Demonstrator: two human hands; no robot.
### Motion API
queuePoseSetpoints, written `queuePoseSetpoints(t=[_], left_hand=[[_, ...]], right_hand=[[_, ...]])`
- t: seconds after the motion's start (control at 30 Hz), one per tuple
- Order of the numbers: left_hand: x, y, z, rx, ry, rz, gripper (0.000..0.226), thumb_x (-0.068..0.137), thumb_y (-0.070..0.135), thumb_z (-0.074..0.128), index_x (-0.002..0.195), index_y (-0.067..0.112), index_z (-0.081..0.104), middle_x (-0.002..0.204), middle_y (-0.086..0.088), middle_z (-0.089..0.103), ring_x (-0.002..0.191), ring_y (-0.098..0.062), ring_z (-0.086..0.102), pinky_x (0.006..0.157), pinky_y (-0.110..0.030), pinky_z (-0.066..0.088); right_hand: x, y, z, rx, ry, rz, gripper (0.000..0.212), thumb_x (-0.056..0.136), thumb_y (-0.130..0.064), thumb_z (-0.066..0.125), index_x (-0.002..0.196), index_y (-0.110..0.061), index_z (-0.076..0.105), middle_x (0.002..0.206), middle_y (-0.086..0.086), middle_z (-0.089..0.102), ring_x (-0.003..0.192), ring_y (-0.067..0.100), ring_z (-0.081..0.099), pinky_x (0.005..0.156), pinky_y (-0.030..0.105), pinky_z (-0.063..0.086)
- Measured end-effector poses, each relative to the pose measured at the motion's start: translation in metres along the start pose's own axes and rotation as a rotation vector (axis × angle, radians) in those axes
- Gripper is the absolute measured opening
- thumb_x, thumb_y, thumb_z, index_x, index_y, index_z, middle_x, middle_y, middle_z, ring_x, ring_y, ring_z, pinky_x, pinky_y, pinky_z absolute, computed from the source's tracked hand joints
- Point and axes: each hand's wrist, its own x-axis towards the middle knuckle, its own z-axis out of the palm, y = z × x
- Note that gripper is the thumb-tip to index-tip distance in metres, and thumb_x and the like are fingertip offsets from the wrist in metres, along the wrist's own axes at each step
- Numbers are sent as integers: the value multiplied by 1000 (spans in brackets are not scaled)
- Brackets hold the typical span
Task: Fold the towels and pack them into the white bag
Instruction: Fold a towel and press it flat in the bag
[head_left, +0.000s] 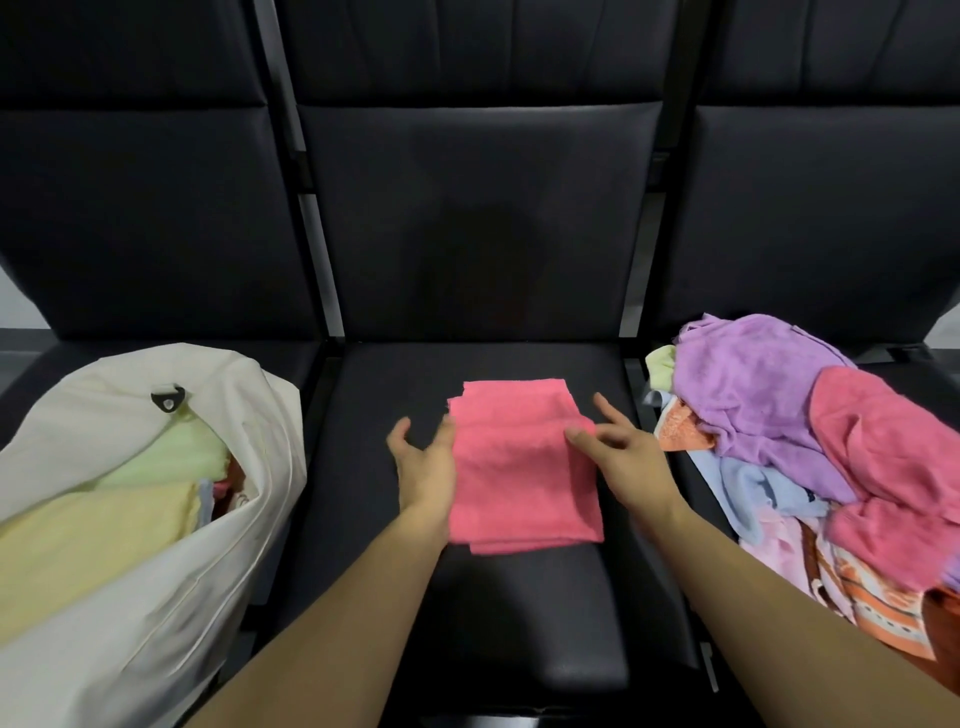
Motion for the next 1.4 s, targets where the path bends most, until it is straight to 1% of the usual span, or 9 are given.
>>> queuePoseSetpoints(t=[0.13, 0.23, 0.4, 0.63, 0.8, 0.93, 1.1, 1.27, 1.4], left_hand=[[-15, 20, -5, -37, -55, 336, 45, 90, 47, 67, 132, 52, 53, 119, 20, 67, 132, -14, 53, 118, -47, 37], [-27, 38, -11, -47, -126, 545, 38, 94, 14, 71, 125, 33, 64, 125, 8, 69, 124, -6, 61, 113, -40, 45], [-37, 55, -19, 74, -128, 761, 29, 93, 19, 73, 120, 29, 68, 121, 15, 68, 118, -2, 62, 106, -31, 50], [-8, 16, -15, 179, -200, 545, 47, 94, 18, 71, 137, 35, 59, 136, 15, 59, 126, -4, 56, 113, -36, 45], [23, -13, -18, 597, -267, 275, 67, 91, 21, 72, 150, 32, 41, 141, -3, 51, 131, -22, 51, 113, -43, 42], [25, -18, -21, 996, -110, 303, 61, 93, 38, 68, 146, 22, 41, 142, -11, 42, 131, -32, 44, 108, -46, 43], [22, -32, -6, 850, -27, -20, 93, 83, 65, 69, 141, 0, 39, 138, -18, 53, 123, -37, 57, 98, -43, 51], [21, -46, 5, 638, -157, -54, 54, 88, 56, 69, 110, 7, 68, 110, -11, 72, 102, -32, 68, 91, -43, 57], [18, -41, 3, 610, -163, 122, 41, 94, 44, 66, 118, 11, 67, 113, -8, 71, 105, -28, 68, 90, -39, 55]], right_hand=[[-7, -17, -2, 112, 25, -167, 10, 89, -28, 75, 95, -21, 81, 132, -14, 66, 133, 0, 50, 116, 31, 37], [-14, -35, -6, 110, 55, -282, 16, 90, -23, 74, 106, -20, 74, 104, -8, 75, 107, 11, 68, 99, 34, 53], [-19, -47, -7, 166, -11, -285, 35, 89, -18, 76, 118, -26, 58, 110, -11, 69, 101, 2, 66, 81, 16, 52], [-7, -12, 6, 168, -81, 41, 47, 89, -30, 74, 129, -21, 50, 119, 2, 64, 100, 16, 69, 79, 31, 59], [6, 42, 7, -189, -77, 283, 65, 88, -16, 76, 142, -9, 40, 88, 2, 66, 76, 15, 63, 77, 36, 54], [10, 43, 6, -423, -20, 241, 57, 88, -31, 74, 136, -11, 50, 91, -4, 66, 96, 21, 65, 86, 30, 45], [4, 31, 25, -459, -12, 353, 42, 88, -47, 70, 71, -12, 55, 73, 4, 60, 73, 28, 60, 65, 33, 44], [-4, 26, 42, -242, -27, 430, 39, 87, -43, 73, 86, -5, 65, 84, 7, 69, 80, 25, 68, 66, 31, 52], [-10, 22, 46, -150, -20, 266, 21, 93, -30, 69, 98, -10, 67, 89, 1, 71, 83, 20, 69, 75, 34, 58]])
